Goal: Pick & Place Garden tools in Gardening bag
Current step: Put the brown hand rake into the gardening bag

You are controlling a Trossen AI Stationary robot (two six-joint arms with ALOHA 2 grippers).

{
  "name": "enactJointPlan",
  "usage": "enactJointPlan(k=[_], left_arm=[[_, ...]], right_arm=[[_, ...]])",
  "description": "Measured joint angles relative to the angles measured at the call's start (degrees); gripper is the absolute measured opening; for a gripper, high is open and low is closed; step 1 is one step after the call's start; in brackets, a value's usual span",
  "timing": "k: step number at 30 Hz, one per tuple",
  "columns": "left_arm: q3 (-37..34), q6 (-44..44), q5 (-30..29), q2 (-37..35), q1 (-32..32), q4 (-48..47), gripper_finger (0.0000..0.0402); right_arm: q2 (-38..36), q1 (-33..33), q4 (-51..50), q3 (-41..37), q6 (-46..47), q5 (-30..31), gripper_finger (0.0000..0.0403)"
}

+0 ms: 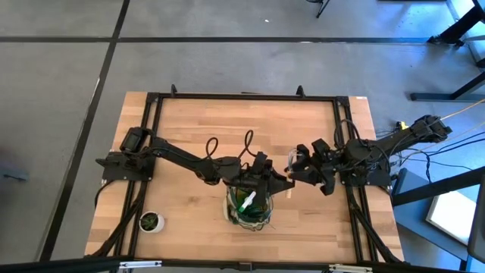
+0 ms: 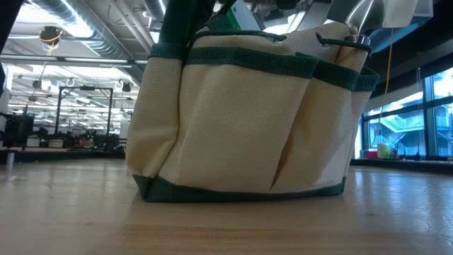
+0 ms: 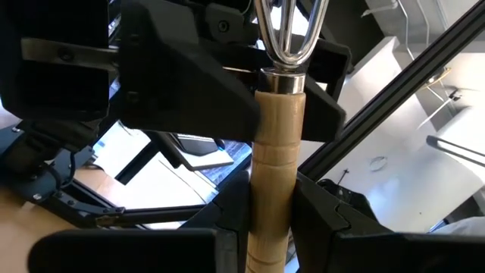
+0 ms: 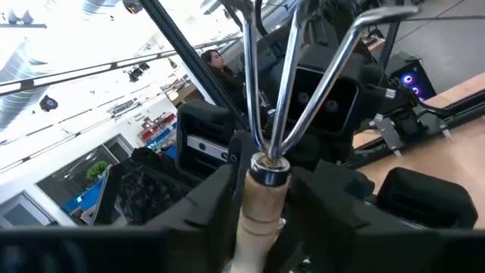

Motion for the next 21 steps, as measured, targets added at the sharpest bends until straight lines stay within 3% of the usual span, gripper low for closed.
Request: enactJointPlan(k=[5, 14, 21], left_arm=[[0.0, 0.9, 0.3, 0.0, 0.0, 0.0, 0.0059], [0.0, -2.2, 0.5, -0.1, -0.1, -1.7, 0.006], [0.1, -7.1, 0.9, -0.1, -0.9, -5.9, 0.012]], right_arm=[[0.0, 0.0, 0.0, 0.0, 0.4, -0.1, 0.0059], [-0.1, 0.0, -1.8, 0.0, 2.1, -0.7, 0.0062], [-2.1, 0.0, -6.3, 0.0, 2.4, -0.4, 0.0062]])
